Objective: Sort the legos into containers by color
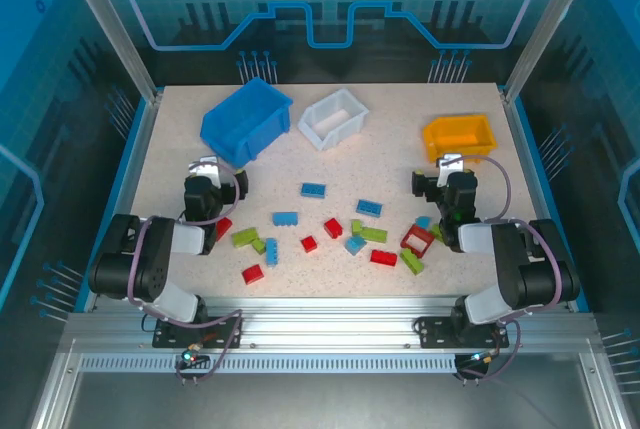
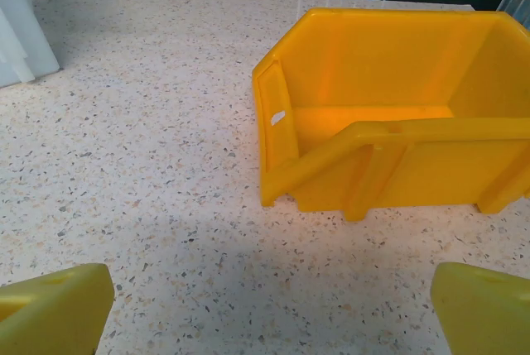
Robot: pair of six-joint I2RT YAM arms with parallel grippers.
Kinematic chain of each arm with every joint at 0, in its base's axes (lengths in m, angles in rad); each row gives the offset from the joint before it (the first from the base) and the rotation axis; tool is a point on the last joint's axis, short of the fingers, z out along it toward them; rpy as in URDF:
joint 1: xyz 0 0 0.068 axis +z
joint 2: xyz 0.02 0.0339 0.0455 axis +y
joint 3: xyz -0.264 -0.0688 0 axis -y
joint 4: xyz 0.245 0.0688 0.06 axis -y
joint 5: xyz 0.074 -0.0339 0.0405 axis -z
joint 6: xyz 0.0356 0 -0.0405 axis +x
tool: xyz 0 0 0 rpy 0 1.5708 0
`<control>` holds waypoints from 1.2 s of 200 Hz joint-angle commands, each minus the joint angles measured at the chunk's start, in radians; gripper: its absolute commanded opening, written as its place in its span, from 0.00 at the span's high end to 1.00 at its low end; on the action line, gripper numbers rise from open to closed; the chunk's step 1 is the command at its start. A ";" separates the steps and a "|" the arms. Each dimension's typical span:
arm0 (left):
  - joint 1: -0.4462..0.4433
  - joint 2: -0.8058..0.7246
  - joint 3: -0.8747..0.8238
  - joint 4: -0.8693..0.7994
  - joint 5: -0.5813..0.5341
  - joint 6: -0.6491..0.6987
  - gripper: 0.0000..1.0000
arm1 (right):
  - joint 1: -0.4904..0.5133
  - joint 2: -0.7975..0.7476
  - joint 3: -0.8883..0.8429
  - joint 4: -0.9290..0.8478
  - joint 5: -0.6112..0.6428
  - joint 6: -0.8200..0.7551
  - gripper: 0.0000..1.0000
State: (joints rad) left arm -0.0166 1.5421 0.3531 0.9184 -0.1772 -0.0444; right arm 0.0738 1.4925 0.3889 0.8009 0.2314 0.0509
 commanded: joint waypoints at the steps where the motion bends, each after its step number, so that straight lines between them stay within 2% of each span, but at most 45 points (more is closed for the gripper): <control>1: 0.011 0.006 0.018 0.014 0.024 0.020 0.01 | 0.007 0.008 0.013 0.003 0.008 -0.004 0.00; 119: 0.012 0.005 0.010 0.026 0.032 0.021 0.01 | 0.006 0.008 0.015 0.003 0.008 -0.005 0.00; 127: 0.007 -0.024 -0.015 0.060 0.034 0.028 0.01 | 0.004 0.006 0.013 0.003 0.004 -0.003 0.00; 143: -0.043 -0.177 -0.067 0.033 -0.062 0.063 0.01 | 0.004 -0.032 0.011 -0.023 0.014 0.001 0.00; 148: -0.060 -0.239 -0.074 -0.006 -0.077 0.075 0.01 | 0.003 -0.069 0.010 -0.045 0.008 -0.001 0.00; 166: -0.090 -0.544 -0.050 -0.273 -0.073 0.023 0.01 | 0.042 -0.281 0.031 -0.226 0.128 0.002 0.00; 191: -0.168 -0.882 0.062 -0.619 -0.055 -0.013 0.01 | 0.093 -0.638 0.148 -0.556 0.140 0.052 0.00; 205: -0.217 -0.955 0.167 -0.787 -0.012 -0.001 0.01 | 0.136 -0.776 0.264 -0.739 0.108 0.109 0.00; 218: -0.246 -0.969 0.286 -0.950 0.003 -0.023 0.01 | 0.160 -0.824 0.379 -0.920 0.081 0.280 0.00; 240: -0.245 -0.908 0.509 -1.376 -0.025 -0.283 0.01 | 0.156 -0.819 0.482 -1.245 -0.084 0.606 0.00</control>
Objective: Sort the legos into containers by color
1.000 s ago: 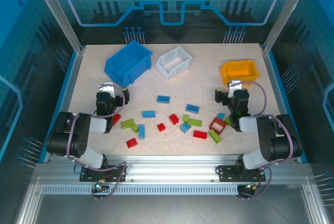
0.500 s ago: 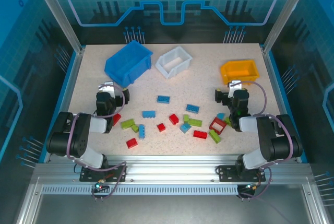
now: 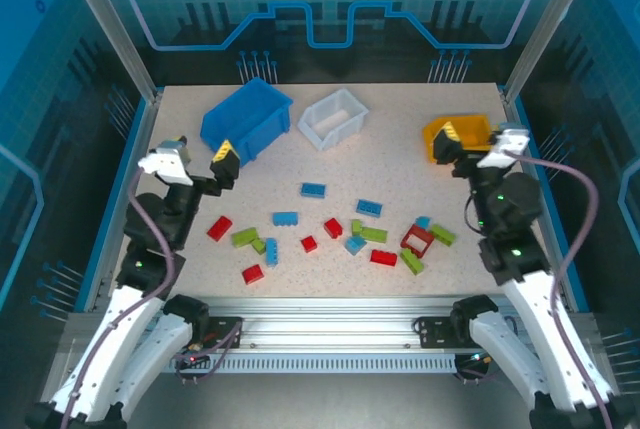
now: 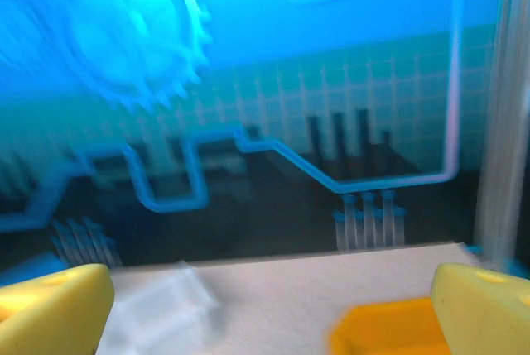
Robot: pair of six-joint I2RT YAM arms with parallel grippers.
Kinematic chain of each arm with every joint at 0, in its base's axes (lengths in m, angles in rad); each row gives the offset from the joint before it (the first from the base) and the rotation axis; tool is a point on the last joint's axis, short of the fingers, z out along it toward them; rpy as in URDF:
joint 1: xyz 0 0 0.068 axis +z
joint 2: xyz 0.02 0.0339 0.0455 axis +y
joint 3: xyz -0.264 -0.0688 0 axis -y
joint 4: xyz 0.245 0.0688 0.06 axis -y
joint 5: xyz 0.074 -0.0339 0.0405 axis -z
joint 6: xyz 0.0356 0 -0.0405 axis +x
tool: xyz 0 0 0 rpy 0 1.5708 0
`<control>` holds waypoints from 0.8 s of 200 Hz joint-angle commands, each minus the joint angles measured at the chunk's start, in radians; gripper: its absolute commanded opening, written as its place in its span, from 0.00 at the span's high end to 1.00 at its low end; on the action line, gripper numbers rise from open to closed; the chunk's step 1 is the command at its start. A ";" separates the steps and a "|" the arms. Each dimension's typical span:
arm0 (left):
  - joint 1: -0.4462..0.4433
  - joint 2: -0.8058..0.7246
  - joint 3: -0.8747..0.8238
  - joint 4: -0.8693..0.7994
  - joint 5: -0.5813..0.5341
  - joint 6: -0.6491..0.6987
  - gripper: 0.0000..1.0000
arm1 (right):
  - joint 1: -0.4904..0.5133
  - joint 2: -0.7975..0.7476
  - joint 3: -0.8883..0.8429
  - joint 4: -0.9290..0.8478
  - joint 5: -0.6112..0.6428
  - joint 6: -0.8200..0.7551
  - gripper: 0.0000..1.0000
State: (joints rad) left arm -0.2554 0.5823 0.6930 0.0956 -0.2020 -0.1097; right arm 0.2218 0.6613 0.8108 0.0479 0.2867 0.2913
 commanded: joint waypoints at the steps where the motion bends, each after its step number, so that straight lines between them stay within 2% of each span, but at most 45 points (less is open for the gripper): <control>1: -0.006 0.056 0.177 -0.569 0.000 -0.224 0.01 | 0.008 0.013 0.057 -0.493 -0.148 0.369 0.00; 7: -0.005 0.074 0.207 -0.628 0.014 -0.258 0.01 | 0.004 0.015 0.045 -0.478 -0.243 0.355 0.00; 17: 0.001 0.100 0.222 -0.612 0.094 -0.239 0.01 | 0.013 0.033 0.045 -0.485 -0.323 0.357 0.00; 39: 0.022 0.261 0.335 -0.675 0.133 -0.255 0.01 | 0.114 0.112 0.121 -0.620 -0.259 0.387 0.15; 63: 0.062 0.506 0.495 -0.766 0.130 -0.209 0.09 | 0.277 0.204 0.160 -0.657 -0.156 0.400 0.16; 77: 0.099 0.634 0.574 -0.766 0.155 -0.171 0.13 | 0.324 0.265 0.177 -0.646 -0.148 0.415 0.16; 92: 0.112 0.767 0.647 -0.751 0.142 -0.113 0.13 | 0.342 0.338 0.205 -0.633 -0.175 0.432 0.15; 122: 0.126 1.038 0.821 -0.766 0.137 -0.007 0.20 | 0.350 0.469 0.274 -0.627 -0.206 0.446 0.14; 160: 0.128 1.272 0.982 -0.771 0.112 0.057 0.23 | 0.317 0.610 0.358 -0.595 -0.246 0.459 0.12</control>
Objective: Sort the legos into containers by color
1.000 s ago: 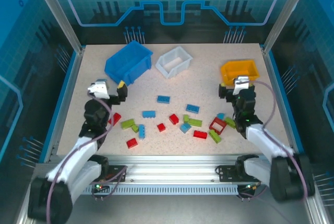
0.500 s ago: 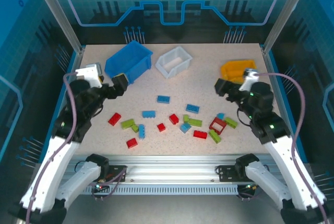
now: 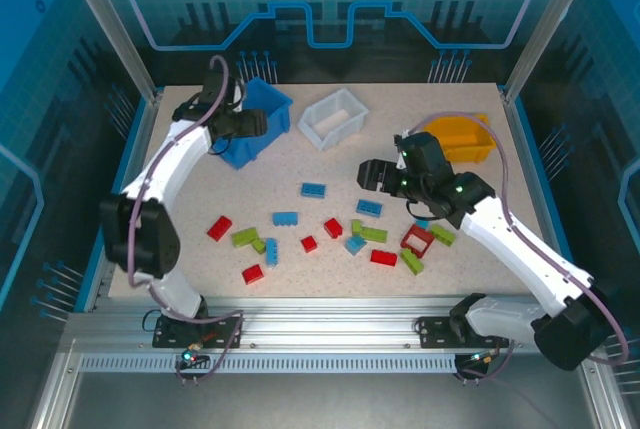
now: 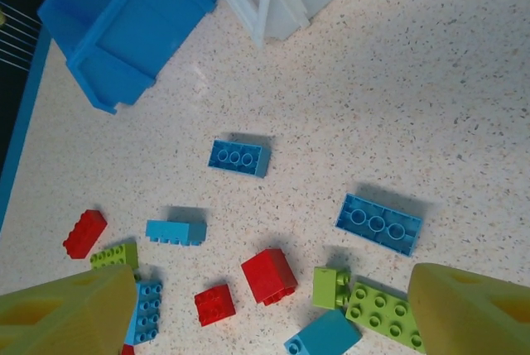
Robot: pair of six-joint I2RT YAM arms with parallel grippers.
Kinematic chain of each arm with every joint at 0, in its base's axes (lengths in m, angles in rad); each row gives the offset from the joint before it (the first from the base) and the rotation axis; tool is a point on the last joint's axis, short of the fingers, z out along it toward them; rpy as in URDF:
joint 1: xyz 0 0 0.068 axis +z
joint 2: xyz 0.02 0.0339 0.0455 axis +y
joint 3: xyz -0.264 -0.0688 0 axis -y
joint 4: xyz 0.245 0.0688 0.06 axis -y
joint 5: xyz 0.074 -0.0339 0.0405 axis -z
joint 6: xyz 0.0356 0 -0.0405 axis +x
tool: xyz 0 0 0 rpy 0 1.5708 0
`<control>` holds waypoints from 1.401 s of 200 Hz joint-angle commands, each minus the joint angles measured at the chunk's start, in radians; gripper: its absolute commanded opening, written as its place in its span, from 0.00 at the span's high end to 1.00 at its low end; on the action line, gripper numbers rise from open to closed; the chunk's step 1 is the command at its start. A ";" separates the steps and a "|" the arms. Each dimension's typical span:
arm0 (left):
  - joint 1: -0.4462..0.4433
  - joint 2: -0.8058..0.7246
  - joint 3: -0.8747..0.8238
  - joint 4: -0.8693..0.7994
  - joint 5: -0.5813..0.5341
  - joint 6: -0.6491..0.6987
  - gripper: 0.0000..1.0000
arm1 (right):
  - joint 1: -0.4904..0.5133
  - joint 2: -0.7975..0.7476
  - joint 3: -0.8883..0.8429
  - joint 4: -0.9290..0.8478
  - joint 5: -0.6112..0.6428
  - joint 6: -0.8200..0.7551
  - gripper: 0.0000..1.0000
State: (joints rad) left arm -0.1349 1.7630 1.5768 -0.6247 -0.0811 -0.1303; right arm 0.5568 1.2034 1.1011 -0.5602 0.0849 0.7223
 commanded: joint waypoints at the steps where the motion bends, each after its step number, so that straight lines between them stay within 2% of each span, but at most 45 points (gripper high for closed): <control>1: 0.008 0.097 0.104 -0.054 -0.010 0.078 0.23 | -0.020 0.072 0.069 0.015 -0.045 0.029 0.12; 55: 0.007 0.273 0.240 -0.070 -0.055 0.124 0.24 | -0.112 0.366 0.252 0.072 -0.112 0.074 0.12; 79: 0.007 0.327 0.278 -0.087 -0.064 0.127 0.28 | -0.153 0.507 0.345 0.079 -0.129 0.112 0.14; 112: 0.007 0.358 0.283 -0.072 -0.042 0.115 0.41 | -0.193 0.698 0.482 0.087 -0.169 0.171 0.20; 158: 0.005 0.347 0.263 -0.051 0.000 0.058 0.58 | -0.203 0.955 0.743 0.038 -0.153 0.207 0.23; 193: 0.001 0.328 0.235 -0.021 0.037 0.001 0.62 | -0.202 1.116 0.943 -0.023 -0.147 0.217 0.27; 223: -0.010 0.325 0.235 -0.001 0.091 -0.032 0.70 | -0.204 1.236 1.066 -0.071 -0.130 0.202 0.30; 253: -0.026 0.319 0.236 0.011 0.125 -0.091 0.76 | -0.203 1.300 1.162 -0.128 -0.111 0.179 0.39; 280: -0.050 0.326 0.240 0.019 0.149 -0.125 0.79 | -0.202 1.316 1.203 -0.205 -0.078 0.152 0.62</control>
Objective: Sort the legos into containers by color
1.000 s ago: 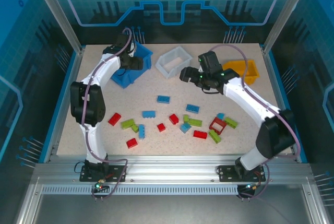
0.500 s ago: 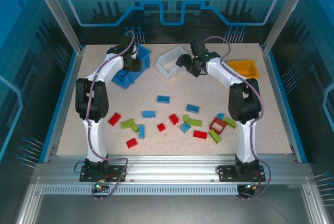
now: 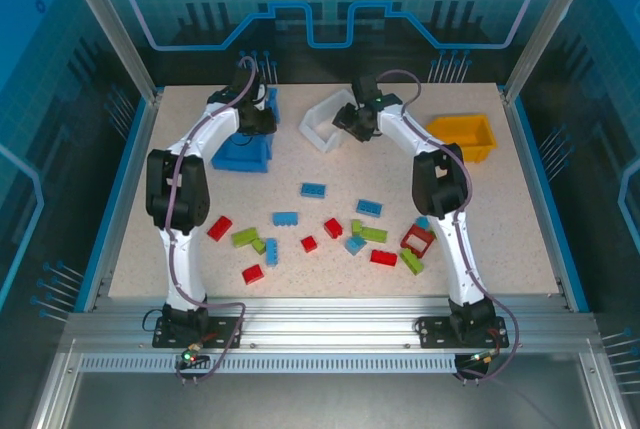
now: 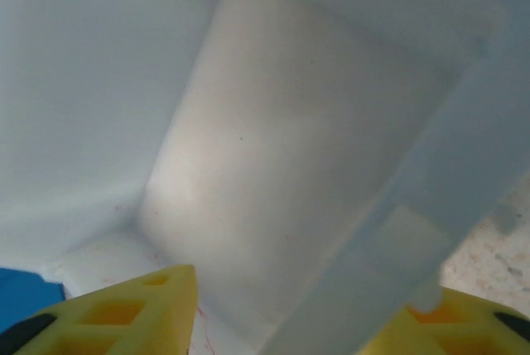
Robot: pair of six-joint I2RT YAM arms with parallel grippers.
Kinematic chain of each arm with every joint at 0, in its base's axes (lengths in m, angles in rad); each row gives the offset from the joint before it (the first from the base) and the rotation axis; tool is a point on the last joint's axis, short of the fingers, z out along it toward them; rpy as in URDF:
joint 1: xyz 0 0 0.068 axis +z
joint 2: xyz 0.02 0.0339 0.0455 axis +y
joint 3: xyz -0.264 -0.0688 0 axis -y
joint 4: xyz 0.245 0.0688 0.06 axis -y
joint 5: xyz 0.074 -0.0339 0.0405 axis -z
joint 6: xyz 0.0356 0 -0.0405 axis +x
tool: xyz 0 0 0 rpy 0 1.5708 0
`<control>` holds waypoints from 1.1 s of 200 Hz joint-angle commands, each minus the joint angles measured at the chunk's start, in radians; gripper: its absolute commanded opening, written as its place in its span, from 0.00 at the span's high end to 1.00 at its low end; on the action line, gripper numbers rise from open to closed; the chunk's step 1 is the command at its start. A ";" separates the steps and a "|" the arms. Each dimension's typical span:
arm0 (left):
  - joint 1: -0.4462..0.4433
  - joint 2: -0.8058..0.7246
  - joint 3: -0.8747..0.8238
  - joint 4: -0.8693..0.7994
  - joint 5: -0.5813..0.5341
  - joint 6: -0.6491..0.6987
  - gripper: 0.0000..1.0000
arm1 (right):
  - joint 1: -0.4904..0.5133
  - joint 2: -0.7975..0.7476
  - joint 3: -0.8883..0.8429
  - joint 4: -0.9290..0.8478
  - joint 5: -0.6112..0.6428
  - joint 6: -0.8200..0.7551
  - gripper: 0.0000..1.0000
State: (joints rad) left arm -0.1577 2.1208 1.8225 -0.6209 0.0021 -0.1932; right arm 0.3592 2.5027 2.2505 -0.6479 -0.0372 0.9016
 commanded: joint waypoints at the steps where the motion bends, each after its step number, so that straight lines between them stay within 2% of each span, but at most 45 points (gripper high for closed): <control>1: -0.026 -0.031 -0.005 0.015 0.067 -0.063 0.79 | -0.004 0.015 0.053 -0.121 0.046 -0.029 0.63; 22: -0.053 -0.020 0.006 0.010 0.083 -0.089 0.85 | -0.003 -0.019 0.027 -0.180 0.099 -0.079 0.76; 50: -0.098 -0.018 0.012 0.004 0.091 -0.145 0.91 | -0.002 -0.129 -0.100 -0.188 0.155 -0.174 0.85; 91: -0.164 -0.014 -0.003 0.013 0.054 -0.219 0.95 | -0.012 -0.308 -0.322 -0.152 0.185 -0.309 0.88; 120: -0.194 -0.011 -0.003 0.008 0.005 -0.253 0.97 | -0.007 -0.349 -0.367 -0.178 0.149 -0.385 0.89; 165: -0.233 -0.027 -0.045 0.009 -0.013 -0.321 1.00 | 0.010 -0.381 -0.455 -0.147 0.142 -0.359 0.91; 220: -0.286 -0.121 -0.219 0.087 0.001 -0.444 1.00 | 0.009 -0.454 -0.536 -0.136 0.171 -0.365 0.91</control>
State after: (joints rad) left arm -0.4068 2.0338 1.6726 -0.5129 -0.0322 -0.5293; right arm 0.3614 2.1338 1.7367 -0.7895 0.1226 0.5514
